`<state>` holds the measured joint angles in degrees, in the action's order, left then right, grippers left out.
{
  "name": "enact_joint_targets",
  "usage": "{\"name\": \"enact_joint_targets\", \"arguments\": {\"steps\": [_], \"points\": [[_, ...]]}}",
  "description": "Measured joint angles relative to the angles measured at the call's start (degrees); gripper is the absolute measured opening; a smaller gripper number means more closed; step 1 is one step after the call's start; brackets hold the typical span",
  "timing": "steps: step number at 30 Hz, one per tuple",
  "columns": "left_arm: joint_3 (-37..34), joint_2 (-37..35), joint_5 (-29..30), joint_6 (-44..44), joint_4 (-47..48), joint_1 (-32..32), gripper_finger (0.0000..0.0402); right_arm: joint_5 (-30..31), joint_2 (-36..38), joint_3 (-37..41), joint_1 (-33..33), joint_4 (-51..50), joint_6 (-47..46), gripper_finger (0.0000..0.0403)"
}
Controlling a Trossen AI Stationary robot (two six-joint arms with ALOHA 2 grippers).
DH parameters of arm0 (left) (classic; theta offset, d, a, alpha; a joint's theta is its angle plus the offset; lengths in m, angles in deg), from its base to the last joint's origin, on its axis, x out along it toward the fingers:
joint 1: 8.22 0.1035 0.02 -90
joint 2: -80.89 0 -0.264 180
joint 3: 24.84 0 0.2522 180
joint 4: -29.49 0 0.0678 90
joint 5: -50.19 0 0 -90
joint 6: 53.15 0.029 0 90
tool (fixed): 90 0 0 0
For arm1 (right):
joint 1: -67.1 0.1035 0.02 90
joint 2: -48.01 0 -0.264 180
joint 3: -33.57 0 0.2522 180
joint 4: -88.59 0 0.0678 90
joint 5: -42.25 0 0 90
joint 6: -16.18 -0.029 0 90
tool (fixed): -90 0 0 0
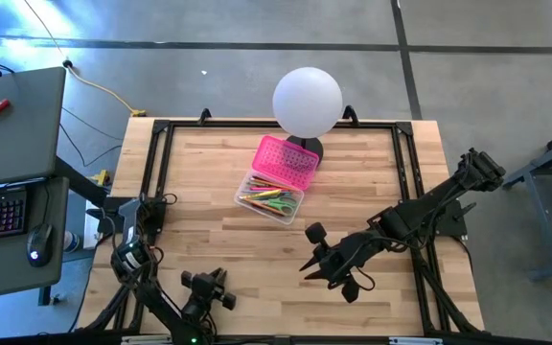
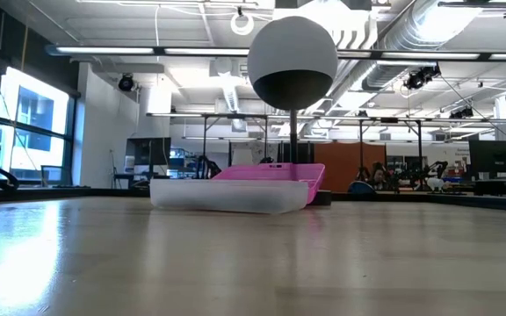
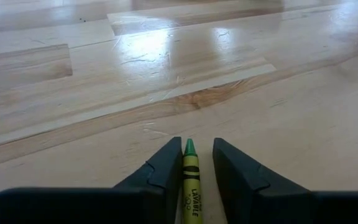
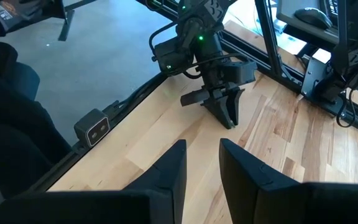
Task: Pick & place school supplies into a supply box
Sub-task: Put the green crayon into the pink supply box
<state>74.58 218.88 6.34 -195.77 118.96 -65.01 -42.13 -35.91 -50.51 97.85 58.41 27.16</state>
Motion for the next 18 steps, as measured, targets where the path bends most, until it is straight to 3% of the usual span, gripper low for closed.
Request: {"name": "enact_joint_targets", "arguments": {"steps": [8, 15, 18], "points": [[-0.3, 0.0, -0.2, 0.1, -0.2, -0.1, 0.0122, 0.0, 0.0, 0.0, 0.0, 0.0, 0.0, 0.0074], [-1.2, -0.2, 0.4, 0.1, -1.0, -0.1, 0.0041, 0.0, 0.0, 0.0, 0.0, 0.0, 0.0, 0.0074], [-1.2, -0.2, 0.9, -0.5, -0.4, -0.2, 0.0036, 0.0, 0.0, 0.0, 0.0, 0.0, 0.0, 0.0074]]}}
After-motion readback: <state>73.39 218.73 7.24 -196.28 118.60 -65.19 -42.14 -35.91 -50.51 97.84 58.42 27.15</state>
